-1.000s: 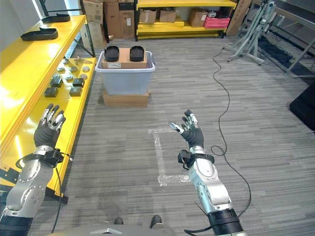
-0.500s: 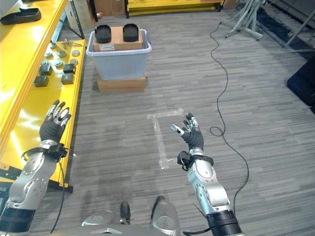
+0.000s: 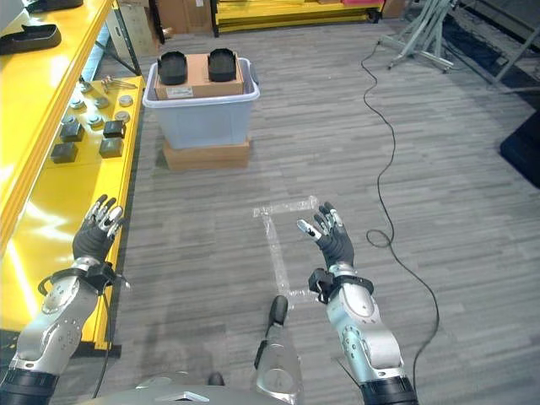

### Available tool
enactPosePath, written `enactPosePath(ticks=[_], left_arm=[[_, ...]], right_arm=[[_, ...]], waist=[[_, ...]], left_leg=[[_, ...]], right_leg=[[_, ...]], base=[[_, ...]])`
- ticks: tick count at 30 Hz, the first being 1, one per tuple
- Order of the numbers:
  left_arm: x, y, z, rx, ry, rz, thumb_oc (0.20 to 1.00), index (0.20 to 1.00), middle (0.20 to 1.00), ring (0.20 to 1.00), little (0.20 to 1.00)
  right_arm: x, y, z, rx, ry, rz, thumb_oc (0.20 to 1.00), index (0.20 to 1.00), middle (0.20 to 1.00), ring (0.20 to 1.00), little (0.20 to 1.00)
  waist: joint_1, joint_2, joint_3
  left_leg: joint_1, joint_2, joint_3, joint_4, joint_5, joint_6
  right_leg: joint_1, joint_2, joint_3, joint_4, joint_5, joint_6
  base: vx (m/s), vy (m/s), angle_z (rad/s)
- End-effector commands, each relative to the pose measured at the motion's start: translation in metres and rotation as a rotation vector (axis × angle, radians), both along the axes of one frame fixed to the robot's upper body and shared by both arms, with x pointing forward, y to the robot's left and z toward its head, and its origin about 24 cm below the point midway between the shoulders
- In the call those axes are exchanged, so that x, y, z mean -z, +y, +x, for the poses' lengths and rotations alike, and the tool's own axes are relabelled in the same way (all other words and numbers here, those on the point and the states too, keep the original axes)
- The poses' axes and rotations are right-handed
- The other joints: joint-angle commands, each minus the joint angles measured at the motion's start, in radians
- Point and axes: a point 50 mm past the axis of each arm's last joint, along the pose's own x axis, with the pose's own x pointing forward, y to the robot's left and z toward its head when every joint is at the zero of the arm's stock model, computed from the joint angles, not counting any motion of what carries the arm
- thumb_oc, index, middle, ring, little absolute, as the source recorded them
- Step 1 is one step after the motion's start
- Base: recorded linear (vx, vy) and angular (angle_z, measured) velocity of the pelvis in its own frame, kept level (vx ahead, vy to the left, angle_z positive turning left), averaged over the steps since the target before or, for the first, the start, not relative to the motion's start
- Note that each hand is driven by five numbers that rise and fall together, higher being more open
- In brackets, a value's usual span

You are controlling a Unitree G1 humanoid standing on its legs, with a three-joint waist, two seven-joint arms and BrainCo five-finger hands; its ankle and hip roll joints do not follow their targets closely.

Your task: Move parts from the plastic box to the shelf.

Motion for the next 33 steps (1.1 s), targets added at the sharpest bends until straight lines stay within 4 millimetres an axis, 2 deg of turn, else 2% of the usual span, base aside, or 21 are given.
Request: enactPosePath(ticks=[1, 2, 3, 5, 6, 8, 9, 11, 13, 14, 15, 16, 18, 19, 21, 23, 25, 28, 29, 31, 33], left_arm=[[-0.035, 0.006, 0.003, 0.004, -0.19, -0.038, 1.0, 1.0, 1.0, 1.0, 1.0], [-0.033, 0.005, 0.003, -0.004, -0.18, -0.095, 1.0, 1.0, 1.0, 1.0, 1.0], [-0.033, 0.004, 0.004, -0.005, -0.177, -0.104, 1.0, 1.0, 1.0, 1.0, 1.0], [-0.033, 0.003, 0.006, -0.039, -0.168, -0.136, 1.0, 1.0, 1.0, 1.0, 1.0], [-0.032, 0.003, 0.008, -0.045, -0.164, -0.15, 1.0, 1.0, 1.0, 1.0, 1.0], [-0.028, 0.005, 0.009, -0.062, -0.155, -0.174, 1.0, 1.0, 1.0, 1.0, 1.0], [-0.026, 0.005, 0.01, -0.066, -0.154, -0.175, 1.0, 1.0, 1.0, 1.0, 1.0], [-0.024, 0.006, 0.01, -0.069, -0.158, -0.185, 1.0, 1.0, 1.0, 1.0, 1.0], [-0.027, 0.009, 0.009, -0.082, -0.184, -0.179, 1.0, 1.0, 1.0, 1.0, 1.0], [-0.029, 0.011, 0.008, -0.091, -0.201, -0.17, 1.0, 1.0, 1.0, 1.0, 1.0], [-0.031, 0.012, 0.007, -0.097, -0.209, -0.166, 1.0, 1.0, 1.0, 1.0, 1.0], [-0.033, 0.013, 0.006, -0.102, -0.214, -0.165, 1.0, 1.0, 1.0, 1.0, 1.0], [-0.036, 0.015, 0.002, -0.117, -0.227, -0.154, 1.0, 1.0, 1.0, 1.0, 1.0], [-0.037, 0.018, -0.002, -0.132, -0.234, -0.151, 1.0, 1.0, 1.0, 1.0, 1.0], [-0.037, 0.023, -0.006, -0.157, -0.247, -0.142, 1.0, 1.0, 1.0, 1.0, 1.0], [-0.037, 0.03, -0.01, -0.183, -0.266, -0.135, 1.0, 1.0, 1.0, 1.0, 1.0], [-0.041, 0.037, -0.009, -0.182, -0.306, -0.091, 1.0, 1.0, 1.0, 1.0, 1.0], [-0.045, 0.034, -0.005, -0.111, -0.315, -0.03, 1.0, 1.0, 1.0, 1.0, 1.0], [-0.046, 0.031, -0.002, -0.079, -0.313, -0.033, 1.0, 1.0, 1.0, 1.0, 1.0], [-0.05, 0.017, 0.008, 0.016, -0.301, -0.035, 1.0, 1.0, 1.0, 1.0, 1.0], [-0.051, 0.008, 0.011, 0.067, -0.286, -0.012, 1.0, 1.0, 1.0, 1.0, 1.0]], right_arm=[[-0.026, -0.004, 0.01, -0.026, -0.132, -0.014, 1.0, 1.0, 1.0, 1.0, 1.0], [-0.028, -0.006, 0.015, -0.032, -0.131, -0.021, 1.0, 1.0, 1.0, 1.0, 1.0], [-0.028, -0.006, 0.016, -0.035, -0.13, -0.024, 1.0, 1.0, 1.0, 1.0, 1.0], [-0.032, -0.01, 0.023, -0.048, -0.133, -0.052, 1.0, 1.0, 1.0, 1.0, 1.0], [-0.033, -0.013, 0.025, -0.05, -0.133, -0.064, 1.0, 1.0, 1.0, 1.0, 1.0], [-0.033, -0.019, 0.026, -0.045, -0.126, -0.086, 1.0, 1.0, 1.0, 1.0, 1.0], [-0.032, -0.023, 0.025, -0.035, -0.119, -0.091, 1.0, 1.0, 1.0, 1.0, 1.0], [-0.032, -0.029, 0.024, -0.021, -0.114, -0.096, 1.0, 1.0, 1.0, 1.0, 1.0], [-0.031, -0.03, 0.023, -0.013, -0.108, -0.111, 1.0, 1.0, 1.0, 1.0, 1.0], [-0.03, -0.028, 0.023, -0.015, -0.103, -0.125, 1.0, 1.0, 1.0, 1.0, 1.0], [-0.03, -0.027, 0.023, -0.015, -0.102, -0.128, 1.0, 1.0, 1.0, 1.0, 1.0], [-0.03, -0.026, 0.022, -0.015, -0.099, -0.131, 1.0, 1.0, 1.0, 1.0, 1.0], [-0.026, -0.024, 0.017, -0.024, -0.08, -0.126, 1.0, 1.0, 1.0, 1.0, 1.0], [-0.022, -0.023, 0.014, -0.035, -0.074, -0.124, 1.0, 1.0, 1.0, 1.0, 1.0], [-0.019, -0.021, 0.01, -0.058, -0.067, -0.122, 1.0, 1.0, 1.0, 1.0, 1.0], [-0.017, -0.02, 0.009, -0.077, -0.077, -0.127, 1.0, 1.0, 1.0, 1.0, 1.0], [-0.023, -0.014, 0.018, -0.082, -0.114, -0.107, 1.0, 1.0, 1.0, 1.0, 1.0], [-0.027, -0.006, 0.026, -0.059, -0.135, -0.052, 1.0, 1.0, 1.0, 1.0, 1.0], [-0.029, -0.003, 0.029, -0.053, -0.141, -0.039, 1.0, 1.0, 1.0, 1.0, 1.0], [-0.032, 0.011, 0.032, -0.045, -0.152, -0.028, 1.0, 1.0, 1.0, 1.0, 1.0], [-0.032, 0.021, 0.031, -0.055, -0.155, -0.024, 1.0, 1.0, 1.0, 1.0, 1.0]], waist=[[0.001, -0.026, -0.039], [-0.009, -0.013, -0.047], [-0.012, -0.003, -0.049], [-0.015, 0.008, -0.052], [-0.012, 0.007, -0.049], [-0.007, -0.002, -0.044], [0.0, -0.008, -0.035], [0.007, -0.013, -0.02], [0.018, -0.025, 0.009], [0.024, -0.026, 0.017], [0.028, -0.032, 0.02], [0.033, -0.029, 0.02], [0.051, -0.013, 0.017], [0.062, 0.001, 0.018], [0.076, 0.002, 0.024], [0.089, -0.001, 0.034], [0.113, -0.011, 0.022], [0.15, -0.023, 0.007], [0.163, -0.031, -0.001], [0.175, -0.033, -0.021], [0.168, -0.023, -0.025]], left_leg=[[-0.02, 0.016, 0.032, 0.144, -0.06, 0.006], [0.006, 0.077, 0.076, 0.208, 0.016, -0.033], [0.015, 0.093, 0.077, 0.219, 0.022, -0.042], [-0.019, 0.181, 0.128, 0.425, 0.208, -0.126], [-0.073, 0.213, 0.131, 0.549, 0.265, -0.159], [-0.18, 0.248, 0.127, 0.735, 0.307, -0.188], [-0.269, 0.254, 0.111, 0.822, 0.301, -0.183], [-0.364, 0.258, 0.103, 0.853, 0.273, -0.164], [-0.427, 0.239, 0.138, 0.712, 0.238, -0.127], [-0.433, 0.224, 0.153, 0.578, 0.245, -0.124], [-0.438, 0.206, 0.172, 0.482, 0.277, -0.108], [-0.443, 0.194, 0.169, 0.414, 0.292, -0.11], [-0.442, 0.162, 0.144, 0.143, 0.367, -0.127], [-0.454, 0.171, 0.129, 0.001, 0.438, -0.143], [-0.47, 0.174, 0.102, -0.116, 0.469, -0.162], [-0.5, 0.178, 0.099, -0.137, 0.462, -0.163], [-0.51, 0.176, 0.112, -0.069, 0.404, -0.141], [-0.522, 0.137, 0.095, 0.047, 0.34, -0.106], [-0.516, 0.112, 0.097, 0.069, 0.311, -0.082], [-0.447, 0.026, 0.091, 0.048, 0.265, -0.014], [-0.384, -0.015, 0.082, 0.013, 0.239, 0.022]], right_leg=[[0.014, -0.024, 0.003, 0.021, -0.001, 0.09], [0.013, -0.001, -0.012, 0.101, -0.04, 0.066], [0.016, 0.01, -0.011, 0.117, -0.057, 0.069], [0.062, 0.058, -0.041, 0.133, -0.12, 0.007], [0.094, 0.08, -0.049, 0.117, -0.143, -0.023], [0.152, 0.107, -0.042, 0.082, -0.174, -0.067], [0.181, 0.114, -0.035, 0.067, -0.187, -0.081], [0.214, 0.122, -0.027, 0.051, -0.193, -0.089], [0.263, 0.122, 0.002, 0.032, -0.199, -0.081], [0.281, 0.127, 0.015, 0.026, -0.201, -0.075], [0.28, 0.119, 0.012, 0.025, -0.19, -0.075], [0.284, 0.12, 0.016, 0.026, -0.192, -0.071], [0.311, 0.134, 0.027, 0.034, -0.206, -0.055], [0.331, 0.15, 0.036, 0.044, -0.224, -0.055], [0.364, 0.155, 0.049, 0.066, -0.257, -0.057], [0.393, 0.138, 0.043, 0.111, -0.304, -0.053], [0.424, 0.102, 0.041, 0.172, -0.381, -0.029], [0.461, 0.062, 0.025, 0.253, -0.421, -0.013], [0.466, 0.038, 0.009, 0.312, -0.404, 0.005], [0.405, -0.053, -0.03, 0.596, -0.232, 0.071], [0.306, -0.077, -0.017, 0.726, -0.162, 0.085]], base=[[0.56, -0.253, 0.61], [0.45, -0.183, 0.51], [0.5, -0.266, 0.35], [0.44, -0.326, 0.0], [0.45, -0.36, 0.15], [0.38, -0.282, 0.14], [0.31, -0.181, -0.24], [0.26, -0.077, -0.21], [0.43, 0.086, -0.26], [0.37, 0.167, -0.33], [0.31, 0.166, -0.17], [0.29, 0.178, -0.26], [0.52, 0.234, -0.29], [0.55, 0.209, -0.31], [0.6, 0.225, -0.23], [0.62, 0.28, -0.25], [0.55, 0.247, -0.28], [0.49, 0.193, -0.06], [0.47, 0.268, -0.04], [0.6, 0.444, 0.43], [0.53, 0.346, 0.77]])
